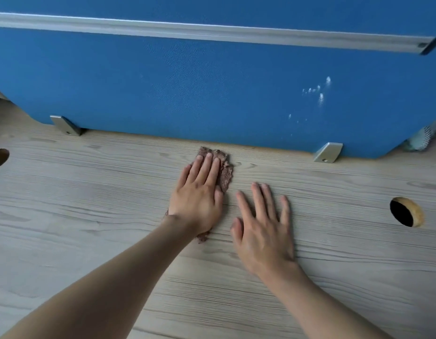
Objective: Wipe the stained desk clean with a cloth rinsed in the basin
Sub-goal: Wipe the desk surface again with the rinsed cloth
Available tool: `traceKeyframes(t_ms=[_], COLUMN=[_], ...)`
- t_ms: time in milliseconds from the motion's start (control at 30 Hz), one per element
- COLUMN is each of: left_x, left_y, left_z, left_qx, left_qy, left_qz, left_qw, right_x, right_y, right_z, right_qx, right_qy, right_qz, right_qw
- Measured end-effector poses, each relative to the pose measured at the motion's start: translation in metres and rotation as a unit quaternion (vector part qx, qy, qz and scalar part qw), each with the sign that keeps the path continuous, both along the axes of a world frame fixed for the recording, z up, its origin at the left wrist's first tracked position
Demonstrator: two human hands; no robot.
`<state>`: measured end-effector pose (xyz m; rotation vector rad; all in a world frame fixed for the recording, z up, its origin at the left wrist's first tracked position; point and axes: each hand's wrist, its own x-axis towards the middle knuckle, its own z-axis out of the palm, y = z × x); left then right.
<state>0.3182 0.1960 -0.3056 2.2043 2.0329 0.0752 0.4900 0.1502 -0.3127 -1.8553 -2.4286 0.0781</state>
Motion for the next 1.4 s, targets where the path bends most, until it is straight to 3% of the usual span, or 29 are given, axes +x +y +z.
traceKeyframes(t_ms=[200,367,533,733,967,1200,1400], left_x=[0.003,0.011,0.006,0.007,-0.007,-0.035,-0.039], left_y=[-0.008,0.025,0.020,0.052,0.000,0.037,0.003], left_z=[-0.001,-0.001,-0.001,-0.002,0.001,-0.002,-0.001], left_qx=[-0.007,-0.006,-0.012,-0.013,-0.005,-0.004,-0.001], left_qy=[-0.016,0.005,0.005,-0.004,-0.013,-0.013,-0.007], left_qz=[-0.124,-0.034,-0.151,0.034,-0.025,0.065,-0.011], left_qw=[0.992,0.999,0.989,0.999,1.000,0.998,1.000], right_x=[-0.002,-0.001,-0.001,-0.002,-0.019,-0.046,-0.047], right_y=[0.000,0.000,0.001,0.001,-0.007,-0.016,-0.017], right_z=[0.002,0.003,0.003,0.003,0.005,0.003,0.006], right_qx=[-0.005,-0.009,-0.012,-0.015,0.006,-0.009,-0.014], right_qy=[-0.004,-0.012,-0.005,0.001,0.002,-0.007,-0.010], right_qz=[0.000,-0.001,0.000,-0.005,-0.008,-0.018,-0.018], right_qw=[1.000,1.000,1.000,1.000,1.000,1.000,1.000])
